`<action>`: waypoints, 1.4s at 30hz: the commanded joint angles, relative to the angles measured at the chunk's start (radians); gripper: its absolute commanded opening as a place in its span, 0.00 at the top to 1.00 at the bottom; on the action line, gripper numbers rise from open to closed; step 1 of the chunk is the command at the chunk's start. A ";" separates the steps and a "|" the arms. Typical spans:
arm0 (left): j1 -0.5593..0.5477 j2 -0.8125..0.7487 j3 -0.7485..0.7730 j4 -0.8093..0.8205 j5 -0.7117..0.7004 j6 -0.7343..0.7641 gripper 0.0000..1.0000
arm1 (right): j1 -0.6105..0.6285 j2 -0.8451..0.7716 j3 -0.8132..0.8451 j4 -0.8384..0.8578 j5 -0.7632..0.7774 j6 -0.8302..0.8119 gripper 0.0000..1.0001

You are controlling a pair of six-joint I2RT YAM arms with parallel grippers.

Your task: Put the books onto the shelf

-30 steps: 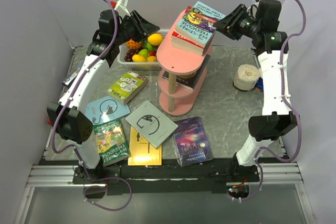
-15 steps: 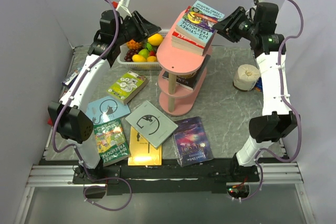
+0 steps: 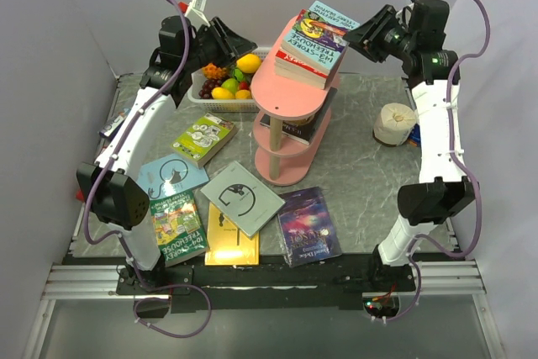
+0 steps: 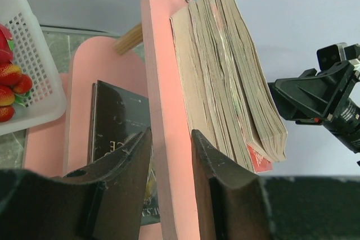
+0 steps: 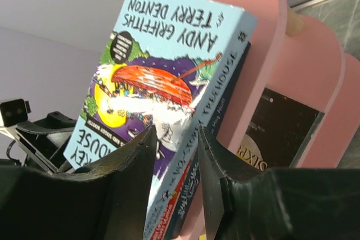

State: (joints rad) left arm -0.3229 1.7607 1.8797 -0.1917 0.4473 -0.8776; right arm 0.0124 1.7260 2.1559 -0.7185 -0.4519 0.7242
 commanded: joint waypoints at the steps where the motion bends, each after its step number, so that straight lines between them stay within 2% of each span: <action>1: 0.004 0.002 0.021 0.038 0.016 0.000 0.59 | -0.006 0.043 0.085 0.020 -0.005 0.001 0.57; 19: 0.004 0.033 0.024 0.064 0.041 -0.024 0.60 | 0.003 0.103 0.156 0.047 -0.044 0.014 0.57; 33: 0.004 0.036 0.013 0.077 0.051 -0.032 0.59 | 0.055 0.069 0.125 0.047 -0.024 0.000 0.57; 42: 0.004 0.025 0.019 0.067 0.039 -0.018 0.60 | 0.021 0.018 0.069 0.056 0.008 -0.006 0.55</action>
State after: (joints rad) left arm -0.3218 1.7962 1.8797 -0.1616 0.4747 -0.8955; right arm 0.0517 1.8278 2.2559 -0.7036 -0.4660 0.7341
